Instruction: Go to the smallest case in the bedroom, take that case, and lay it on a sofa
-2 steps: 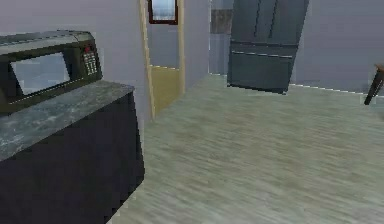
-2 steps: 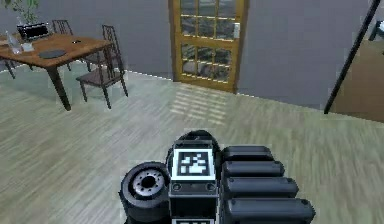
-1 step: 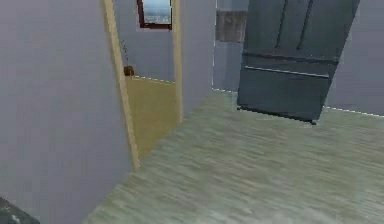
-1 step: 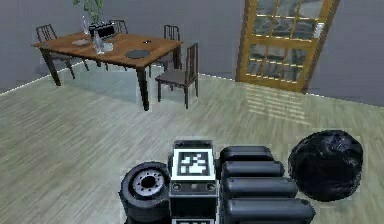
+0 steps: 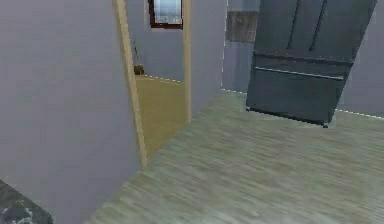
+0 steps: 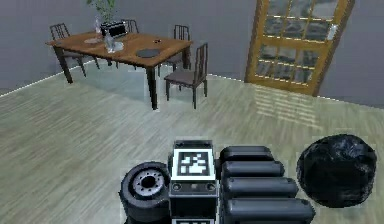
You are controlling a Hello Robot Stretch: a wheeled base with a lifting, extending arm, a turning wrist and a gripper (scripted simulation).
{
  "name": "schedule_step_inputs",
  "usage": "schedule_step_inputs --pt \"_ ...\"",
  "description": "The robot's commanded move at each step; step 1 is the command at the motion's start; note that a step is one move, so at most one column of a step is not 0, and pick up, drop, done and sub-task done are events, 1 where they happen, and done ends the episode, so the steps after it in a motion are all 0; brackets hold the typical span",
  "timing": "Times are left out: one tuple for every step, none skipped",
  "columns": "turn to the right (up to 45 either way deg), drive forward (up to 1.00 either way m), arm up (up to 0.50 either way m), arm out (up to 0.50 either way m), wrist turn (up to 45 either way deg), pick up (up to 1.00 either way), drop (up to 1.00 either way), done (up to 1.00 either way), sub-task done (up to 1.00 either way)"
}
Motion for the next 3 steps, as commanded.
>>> schedule_step_inputs --pt "45.0 0.0 0.0 0.0 0.0 0.0 0.0 0.0 0.0" --pt "45.0 0.0 0.0 0.0 0.0 0.0 0.0 0.0 0.0" --pt "24.0 0.0 0.0 0.0 0.0 0.0 0.0 0.0 0.0"
